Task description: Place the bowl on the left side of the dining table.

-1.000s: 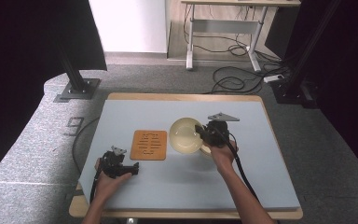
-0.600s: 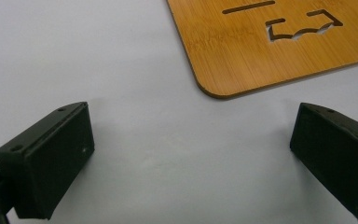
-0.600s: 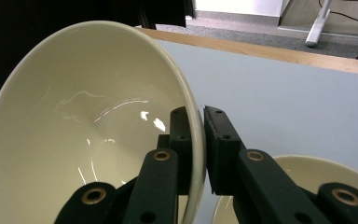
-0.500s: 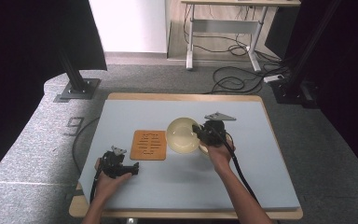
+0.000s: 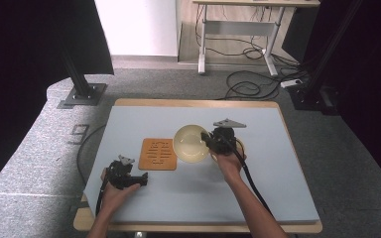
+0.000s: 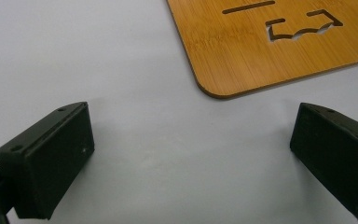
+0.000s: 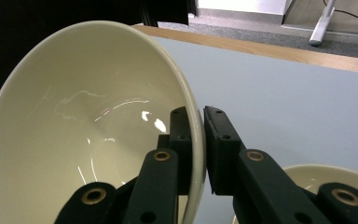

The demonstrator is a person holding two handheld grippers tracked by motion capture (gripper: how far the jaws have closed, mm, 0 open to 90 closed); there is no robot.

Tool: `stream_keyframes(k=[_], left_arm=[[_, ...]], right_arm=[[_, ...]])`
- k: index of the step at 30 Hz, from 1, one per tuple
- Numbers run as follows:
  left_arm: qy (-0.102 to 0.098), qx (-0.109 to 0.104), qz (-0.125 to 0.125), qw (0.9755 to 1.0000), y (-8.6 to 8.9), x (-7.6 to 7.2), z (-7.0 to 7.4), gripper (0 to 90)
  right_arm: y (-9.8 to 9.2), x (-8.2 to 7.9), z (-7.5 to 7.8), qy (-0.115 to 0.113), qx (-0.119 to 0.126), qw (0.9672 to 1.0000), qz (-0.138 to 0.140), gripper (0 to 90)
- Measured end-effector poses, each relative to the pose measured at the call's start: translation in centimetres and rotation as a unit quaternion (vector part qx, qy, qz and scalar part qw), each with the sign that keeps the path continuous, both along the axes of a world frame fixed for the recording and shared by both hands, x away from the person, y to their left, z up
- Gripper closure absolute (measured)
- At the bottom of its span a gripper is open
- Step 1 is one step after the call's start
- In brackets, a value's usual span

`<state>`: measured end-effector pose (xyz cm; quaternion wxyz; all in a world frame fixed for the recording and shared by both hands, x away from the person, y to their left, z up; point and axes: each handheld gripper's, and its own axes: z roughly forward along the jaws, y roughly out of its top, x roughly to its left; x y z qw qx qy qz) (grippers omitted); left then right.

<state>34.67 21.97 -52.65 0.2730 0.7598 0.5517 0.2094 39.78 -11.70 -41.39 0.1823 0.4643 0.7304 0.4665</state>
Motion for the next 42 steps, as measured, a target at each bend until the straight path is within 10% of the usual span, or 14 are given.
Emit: stream_keyframes(k=[42], left_arm=[[0.0,0.0,0.0,1.0,0.0,0.0,0.0,0.0]], right_arm=[[3.7,0.7,-1.9,0.014,-0.011,0.9996,0.022,82.2]])
